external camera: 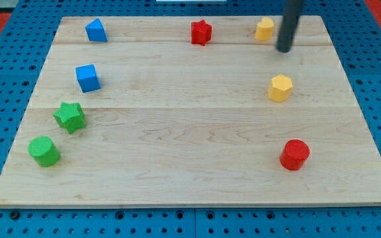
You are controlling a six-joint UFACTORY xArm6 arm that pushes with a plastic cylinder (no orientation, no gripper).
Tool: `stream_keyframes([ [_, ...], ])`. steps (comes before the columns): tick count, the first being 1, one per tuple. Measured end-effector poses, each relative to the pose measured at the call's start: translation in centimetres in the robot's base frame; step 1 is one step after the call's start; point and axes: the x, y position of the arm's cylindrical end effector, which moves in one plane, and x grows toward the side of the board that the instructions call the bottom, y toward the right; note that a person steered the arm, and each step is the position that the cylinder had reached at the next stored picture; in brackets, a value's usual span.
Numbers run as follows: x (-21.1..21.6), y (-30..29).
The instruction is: Push the yellow heart close to red star
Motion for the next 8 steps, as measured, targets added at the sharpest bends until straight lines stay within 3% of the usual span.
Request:
stream_keyframes([
  [1, -2.6, 7.4],
  [2, -7.4, 7.9],
  [4, -8.1, 7.4],
  [8, -5.8, -6.6],
])
